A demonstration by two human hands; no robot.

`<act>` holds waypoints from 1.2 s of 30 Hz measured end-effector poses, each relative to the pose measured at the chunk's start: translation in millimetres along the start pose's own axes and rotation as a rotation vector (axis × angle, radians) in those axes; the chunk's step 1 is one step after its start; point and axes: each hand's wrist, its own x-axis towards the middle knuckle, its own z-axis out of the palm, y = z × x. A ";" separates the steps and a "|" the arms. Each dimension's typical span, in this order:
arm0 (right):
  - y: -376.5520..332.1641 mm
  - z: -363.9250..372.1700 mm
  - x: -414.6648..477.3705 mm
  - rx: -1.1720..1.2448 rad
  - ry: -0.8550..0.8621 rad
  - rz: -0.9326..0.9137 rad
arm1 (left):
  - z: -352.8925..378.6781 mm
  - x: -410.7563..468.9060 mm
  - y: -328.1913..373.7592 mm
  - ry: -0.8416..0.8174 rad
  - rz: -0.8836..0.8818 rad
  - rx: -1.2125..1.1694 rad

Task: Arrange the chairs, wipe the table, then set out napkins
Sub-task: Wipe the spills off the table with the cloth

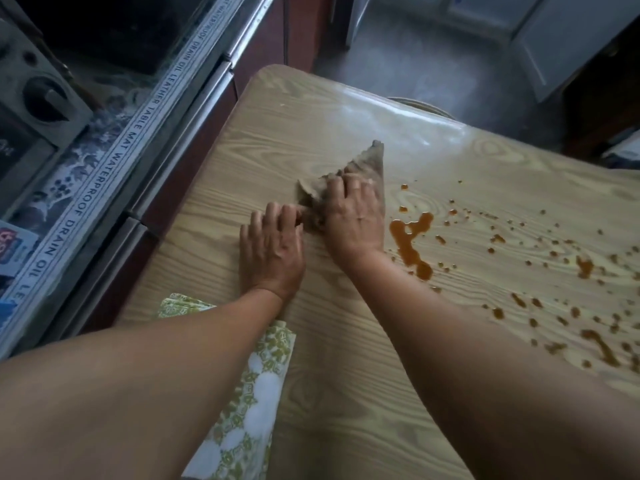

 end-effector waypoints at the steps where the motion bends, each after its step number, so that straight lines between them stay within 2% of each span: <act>1: 0.3 2.9 -3.2 0.070 -0.038 -0.030 | -0.5 0.4 1.1 -0.014 0.018 -0.012; 3: 2.4 8.9 -4.6 0.122 -0.116 -0.035 | -2.8 1.8 2.4 -0.054 0.036 -0.039; 6: 10.1 10.5 10.4 0.016 -0.183 -0.005 | -7.3 2.9 2.3 -0.058 0.051 -0.051; 9: 33.1 3.0 35.6 -0.032 -0.252 0.116 | -9.9 3.8 0.6 -0.049 0.081 -0.064; 13: 64.3 -3.1 52.9 -0.075 -0.287 0.236 | -7.3 5.3 -0.4 -0.048 0.084 -0.050; 17: 60.7 -2.1 47.2 -0.036 -0.288 0.274 | -6.8 5.5 0.3 -0.046 0.068 -0.064; 23: 61.0 5.8 -1.2 -0.051 -0.236 0.151 | -8.8 5.1 1.8 -0.067 0.078 -0.065; 29: 63.1 0.8 -60.3 -0.053 -0.273 -0.009 | -11.3 1.6 2.7 -0.079 0.085 -0.083; 33: 62.4 4.1 -105.6 -0.017 -0.227 -0.044 | -12.4 1.3 27.4 -0.103 -0.076 -0.229; 36: 66.8 6.5 -130.6 -0.006 -0.204 -0.071 | -11.9 2.8 64.8 -0.117 -0.046 -0.348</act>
